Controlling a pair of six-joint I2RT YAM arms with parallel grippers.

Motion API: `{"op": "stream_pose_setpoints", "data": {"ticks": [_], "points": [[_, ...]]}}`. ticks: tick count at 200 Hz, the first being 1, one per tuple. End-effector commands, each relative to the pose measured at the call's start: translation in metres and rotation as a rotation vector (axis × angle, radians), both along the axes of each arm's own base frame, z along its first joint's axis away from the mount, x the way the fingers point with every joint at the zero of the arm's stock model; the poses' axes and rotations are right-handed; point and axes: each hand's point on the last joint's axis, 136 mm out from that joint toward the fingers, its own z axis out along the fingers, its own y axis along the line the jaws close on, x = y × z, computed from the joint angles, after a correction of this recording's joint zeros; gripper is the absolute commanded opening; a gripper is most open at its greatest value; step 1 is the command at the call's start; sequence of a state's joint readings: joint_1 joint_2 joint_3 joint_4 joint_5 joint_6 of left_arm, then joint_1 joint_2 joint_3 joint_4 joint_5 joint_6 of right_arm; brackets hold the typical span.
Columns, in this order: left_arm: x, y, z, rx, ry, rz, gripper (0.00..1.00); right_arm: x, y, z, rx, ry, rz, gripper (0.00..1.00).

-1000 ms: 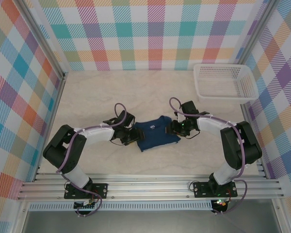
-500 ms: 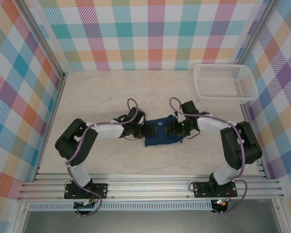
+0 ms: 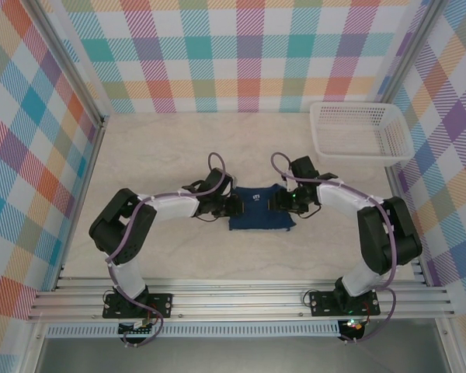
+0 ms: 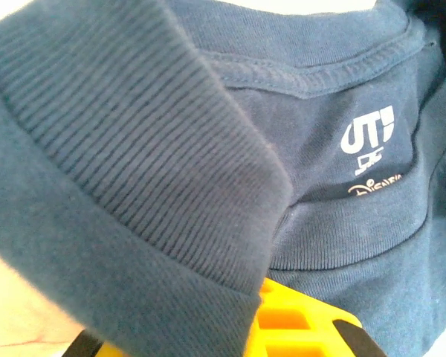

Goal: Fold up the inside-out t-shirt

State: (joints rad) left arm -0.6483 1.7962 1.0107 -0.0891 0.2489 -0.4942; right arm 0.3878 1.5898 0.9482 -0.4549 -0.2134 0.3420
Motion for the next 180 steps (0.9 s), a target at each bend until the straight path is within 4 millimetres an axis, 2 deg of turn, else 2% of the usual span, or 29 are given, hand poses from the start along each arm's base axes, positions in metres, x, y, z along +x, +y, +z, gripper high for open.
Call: {"op": "stream_pose_setpoints", "data": {"ticks": [1,23,43,62,86,118,149,180], "points": [[0.018,0.037,0.015,0.145,-0.067,-0.048,0.00,0.010,-0.010,0.034,-0.073,-0.109,0.022,0.55],[0.035,0.084,0.020,0.304,-0.074,-0.058,0.00,0.021,-0.012,0.056,-0.083,-0.186,0.024,0.56],[0.063,0.131,0.031,0.469,-0.109,-0.039,0.00,0.030,-0.007,0.068,-0.066,-0.224,0.030,0.56],[0.095,0.168,0.045,0.569,-0.138,-0.020,0.00,0.037,0.003,0.076,-0.025,-0.238,0.045,0.56],[0.134,0.210,0.052,0.636,-0.131,-0.019,0.00,0.041,0.013,0.077,0.017,-0.233,0.069,0.56],[0.174,0.268,0.051,0.730,-0.086,-0.002,0.00,0.038,0.023,0.076,0.079,-0.222,0.084,0.56],[0.199,0.324,0.050,0.877,-0.040,0.030,0.00,0.039,0.025,0.071,0.080,-0.208,0.094,0.56],[0.217,0.362,0.047,0.995,-0.007,0.058,0.00,0.040,0.027,0.064,0.081,-0.185,0.093,0.56]]}}
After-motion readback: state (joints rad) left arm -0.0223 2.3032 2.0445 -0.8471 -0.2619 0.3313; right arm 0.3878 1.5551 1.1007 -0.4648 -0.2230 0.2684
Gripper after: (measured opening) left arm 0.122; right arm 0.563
